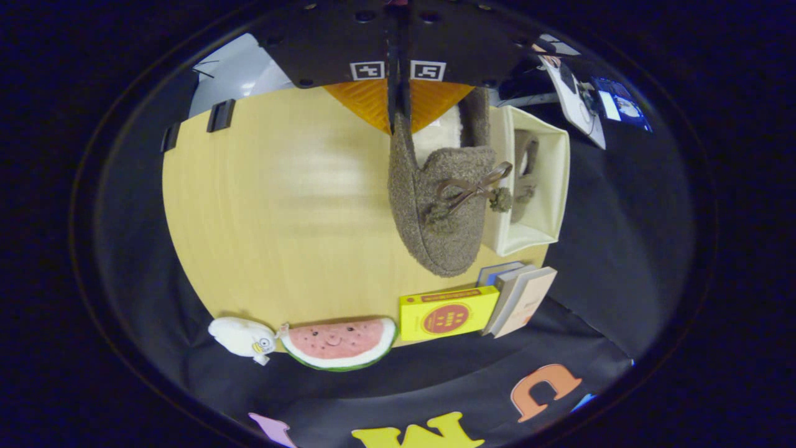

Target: Open the storage box then place both shoes into the box .Put the left shoe in first, then the right shoe, with the right side of both shoes facing outward in a uniform manner.

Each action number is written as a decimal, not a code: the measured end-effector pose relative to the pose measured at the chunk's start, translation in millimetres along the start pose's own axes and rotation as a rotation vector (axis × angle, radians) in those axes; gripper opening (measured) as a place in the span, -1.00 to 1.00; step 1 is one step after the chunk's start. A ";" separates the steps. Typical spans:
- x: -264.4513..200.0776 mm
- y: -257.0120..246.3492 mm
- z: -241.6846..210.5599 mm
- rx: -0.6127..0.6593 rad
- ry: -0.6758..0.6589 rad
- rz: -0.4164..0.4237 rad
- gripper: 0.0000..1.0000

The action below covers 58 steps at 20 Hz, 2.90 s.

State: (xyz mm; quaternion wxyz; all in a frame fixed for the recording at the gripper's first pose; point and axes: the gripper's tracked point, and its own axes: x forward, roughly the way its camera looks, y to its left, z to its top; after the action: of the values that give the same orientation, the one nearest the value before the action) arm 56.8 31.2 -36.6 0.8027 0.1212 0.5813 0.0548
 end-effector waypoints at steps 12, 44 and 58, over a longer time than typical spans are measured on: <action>96.5 154.5 0.7 -0.059 0.048 0.075 -0.99; 51.6 109.6 14.7 0.003 -0.660 -0.075 0.72; -99.5 42.0 -8.5 0.019 -1.233 -0.138 0.91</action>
State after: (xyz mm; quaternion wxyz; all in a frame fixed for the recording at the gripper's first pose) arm 19.3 50.1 63.3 0.9914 0.0999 0.0177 -0.0827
